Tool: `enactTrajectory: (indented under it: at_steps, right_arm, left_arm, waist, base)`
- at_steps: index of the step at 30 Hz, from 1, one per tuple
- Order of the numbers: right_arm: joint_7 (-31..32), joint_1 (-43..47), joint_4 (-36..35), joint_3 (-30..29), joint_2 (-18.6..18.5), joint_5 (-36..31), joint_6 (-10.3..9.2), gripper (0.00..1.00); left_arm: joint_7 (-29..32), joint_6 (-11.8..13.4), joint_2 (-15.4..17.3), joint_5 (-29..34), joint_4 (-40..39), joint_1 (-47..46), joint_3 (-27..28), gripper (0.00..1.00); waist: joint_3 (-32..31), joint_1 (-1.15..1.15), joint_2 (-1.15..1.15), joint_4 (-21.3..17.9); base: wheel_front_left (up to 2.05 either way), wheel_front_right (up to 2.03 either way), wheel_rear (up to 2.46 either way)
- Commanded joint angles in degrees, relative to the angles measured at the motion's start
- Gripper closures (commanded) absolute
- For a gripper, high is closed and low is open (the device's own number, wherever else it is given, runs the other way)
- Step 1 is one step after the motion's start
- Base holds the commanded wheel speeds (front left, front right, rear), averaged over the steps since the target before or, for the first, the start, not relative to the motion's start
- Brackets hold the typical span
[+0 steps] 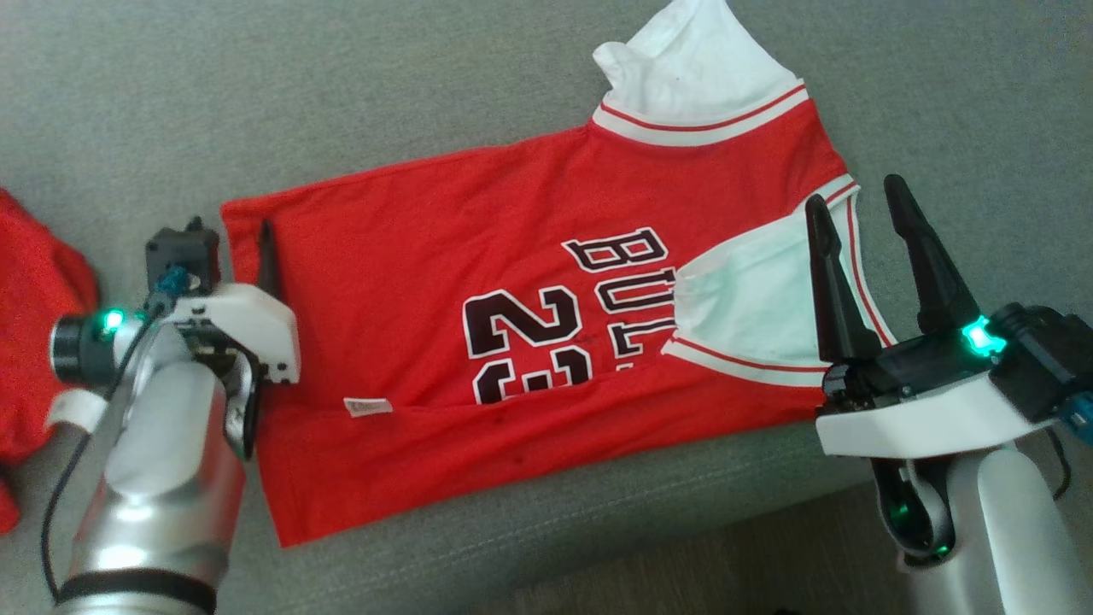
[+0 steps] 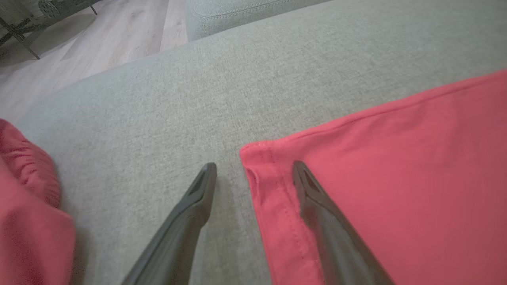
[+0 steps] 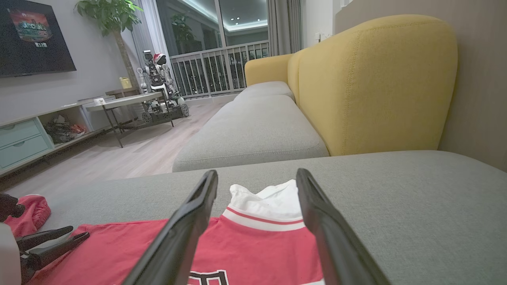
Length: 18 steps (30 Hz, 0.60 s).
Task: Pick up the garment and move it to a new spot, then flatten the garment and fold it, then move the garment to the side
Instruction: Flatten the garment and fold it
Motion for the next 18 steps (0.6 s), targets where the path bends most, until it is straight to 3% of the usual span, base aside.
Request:
enactTrajectory:
  at_steps: [1,10,11,12,13,18]
  right_arm:
    - [0.3,-1.23,-2.44,1.49,-0.52,0.43,-0.02,0.0]
    - [0.48,-0.33,-2.65,1.99,-0.52,0.91,-0.02,0.0]
    - [0.49,-0.31,-2.58,1.96,-0.52,0.9,-0.02,0.0]
    - [0.53,-0.34,-2.49,1.83,-0.52,0.9,-0.02,0.0]
    - [0.61,-0.41,-2.42,1.59,-0.52,0.84,-0.02,0.0]
    - [1.78,-1.53,-2.1,0.37,-0.52,-0.43,-0.02,0.0]
  left_arm:
    - [-0.32,-0.07,2.27,0.48,-0.31,-2.48,1.13,0.0]
    - [-2.42,-1.57,2.75,1.05,7.31,-6.51,-0.8,0.0]
    - [-2.46,-1.86,2.63,1.06,8.04,-6.79,-1.07,0.51]
    - [-2.46,-2.19,2.46,1.05,8.75,-7.0,-1.36,0.91]
    - [-2.53,-2.49,2.26,0.98,9.35,-7.23,-1.58,1.0]
    - [-4.37,-2.52,0.9,-0.36,9.19,-8.25,-1.22,1.0]
  waist:
    - [0.41,-0.01,0.0,-0.39]
    - [0.47,-0.01,0.0,-0.56]
    - [0.42,-0.01,0.0,-0.53]
    - [0.35,-0.01,0.0,-0.47]
    - [0.29,-0.01,0.0,-0.32]
    - [-0.09,-0.01,0.0,1.39]
  base:
    - [0.0,0.0,0.0]
    - [0.0,0.0,0.0]
    - [0.0,0.0,0.0]
    - [0.0,0.0,0.0]
    - [0.0,0.0,0.0]
    - [0.0,0.0,0.0]
